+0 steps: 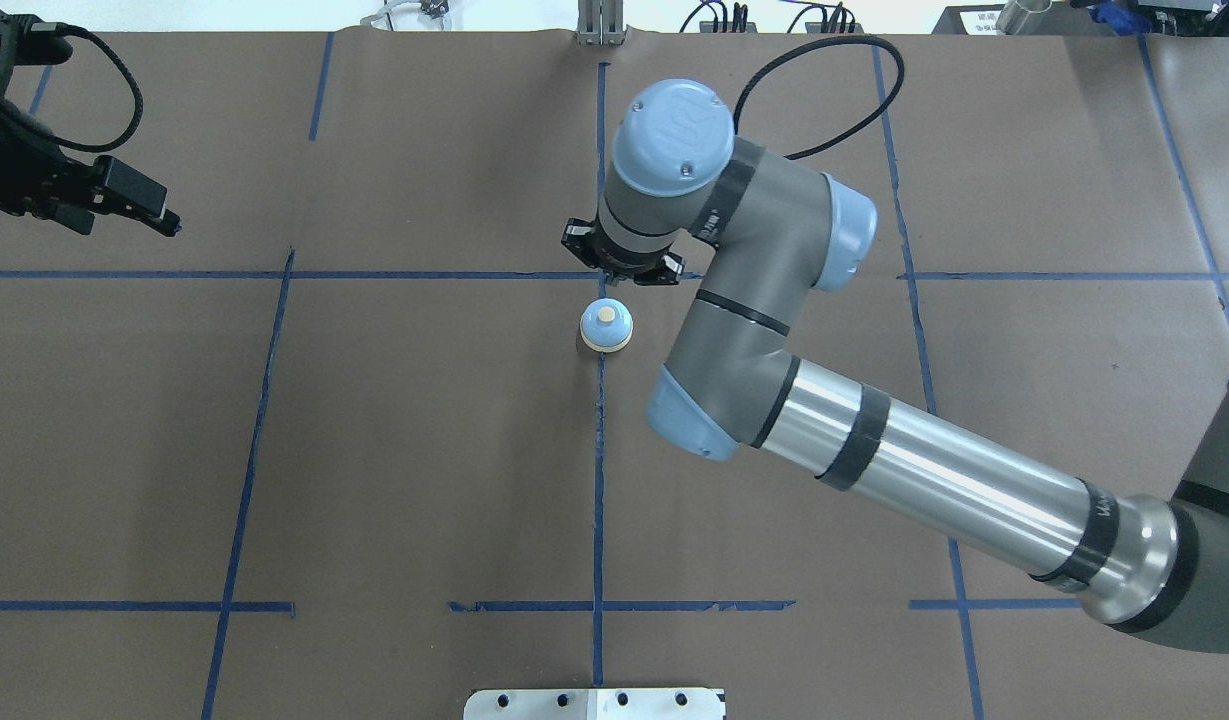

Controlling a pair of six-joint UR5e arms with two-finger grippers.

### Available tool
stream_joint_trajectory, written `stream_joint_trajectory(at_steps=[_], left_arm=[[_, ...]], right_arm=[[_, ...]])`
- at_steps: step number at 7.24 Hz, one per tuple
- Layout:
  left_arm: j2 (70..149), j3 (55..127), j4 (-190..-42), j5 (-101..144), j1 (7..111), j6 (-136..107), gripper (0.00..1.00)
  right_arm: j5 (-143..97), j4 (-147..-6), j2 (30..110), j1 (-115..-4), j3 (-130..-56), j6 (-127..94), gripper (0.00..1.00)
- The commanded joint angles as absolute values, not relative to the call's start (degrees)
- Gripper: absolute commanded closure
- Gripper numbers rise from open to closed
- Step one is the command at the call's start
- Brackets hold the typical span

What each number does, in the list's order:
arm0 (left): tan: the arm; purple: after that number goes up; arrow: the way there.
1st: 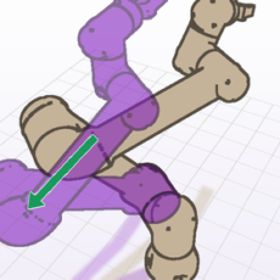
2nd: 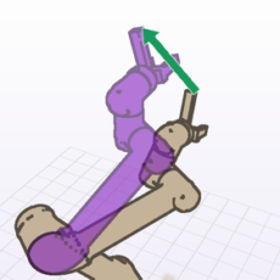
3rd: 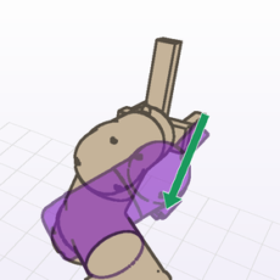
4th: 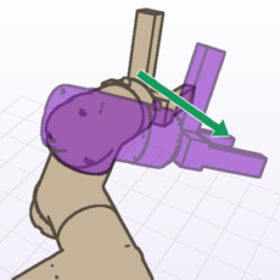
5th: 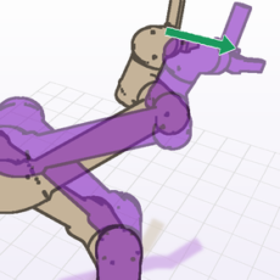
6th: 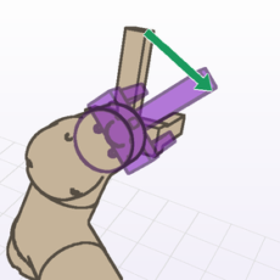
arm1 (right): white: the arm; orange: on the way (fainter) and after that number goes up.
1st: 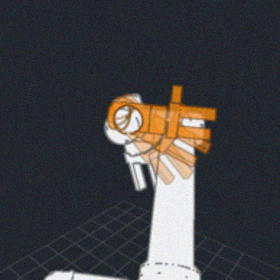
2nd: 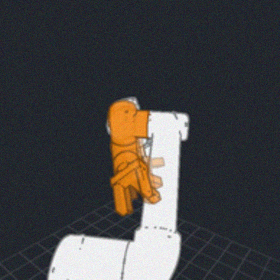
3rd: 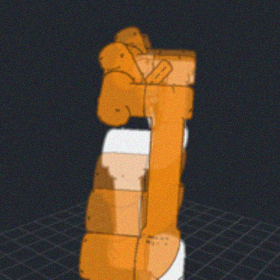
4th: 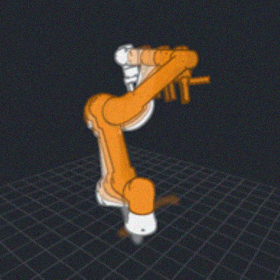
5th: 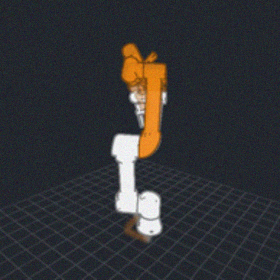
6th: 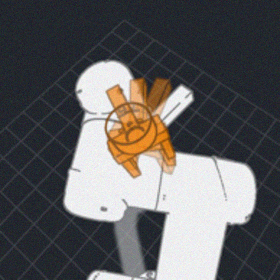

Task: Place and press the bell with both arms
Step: 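Withdraw the left arm while moving the right gripper above the bell, then press down on the bell's top with the right gripper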

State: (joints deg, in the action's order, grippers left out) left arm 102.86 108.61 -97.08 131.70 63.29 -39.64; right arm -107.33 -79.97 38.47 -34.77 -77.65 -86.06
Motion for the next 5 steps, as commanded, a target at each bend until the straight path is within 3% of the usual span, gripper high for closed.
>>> stream_joint_trajectory(at_steps=[1,5], left_arm=[[102.39,108.81,-97.12,131.57,63.37,-39.46,0.0],[102.39,109.25,-97.03,131.75,63.37,-39.46,0.0]], right_arm=[[-107.14,-80.42,36.38,-33.49,-73.83,-87.19,1.0],[-107.05,-80.42,36.74,-33.49,-72.6,-87.1,1.0]])
